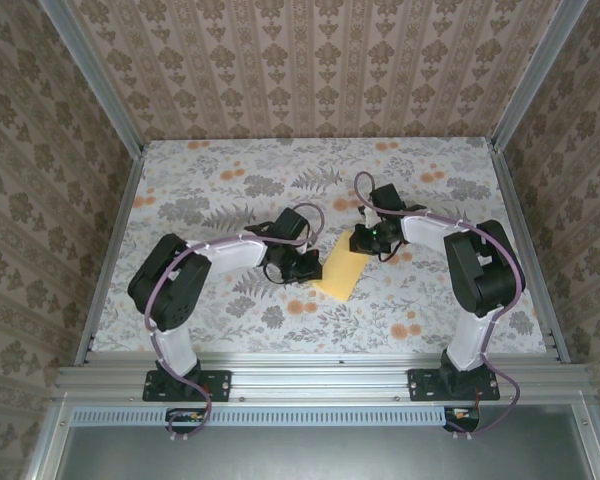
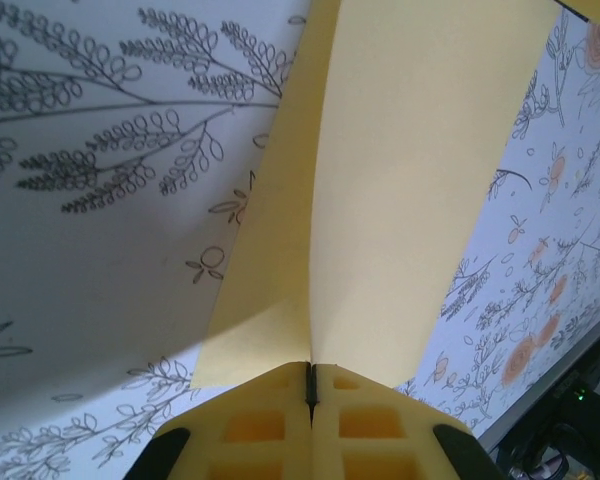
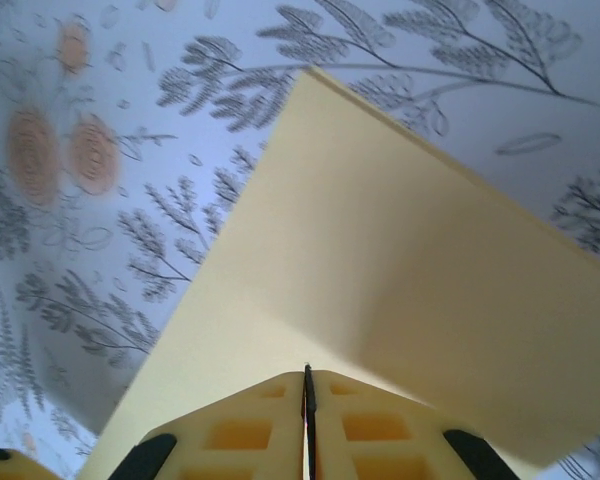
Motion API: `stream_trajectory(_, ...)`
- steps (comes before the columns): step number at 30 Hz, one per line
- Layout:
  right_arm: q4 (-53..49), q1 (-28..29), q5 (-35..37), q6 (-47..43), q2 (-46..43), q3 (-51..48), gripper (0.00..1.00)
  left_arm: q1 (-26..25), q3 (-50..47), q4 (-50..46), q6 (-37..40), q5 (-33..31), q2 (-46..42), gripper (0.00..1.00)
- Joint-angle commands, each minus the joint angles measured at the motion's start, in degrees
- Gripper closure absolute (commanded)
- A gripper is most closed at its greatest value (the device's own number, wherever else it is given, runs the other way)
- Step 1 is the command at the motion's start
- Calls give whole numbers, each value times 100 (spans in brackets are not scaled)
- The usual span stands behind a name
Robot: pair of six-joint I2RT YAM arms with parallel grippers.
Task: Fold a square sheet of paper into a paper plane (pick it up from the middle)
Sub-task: Fold the triangle a second time at the center of the table.
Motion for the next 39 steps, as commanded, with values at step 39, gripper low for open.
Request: stream_trajectory(39,-449,254,504,-414,610,228,85,-448,899,162,-169,192,741,94)
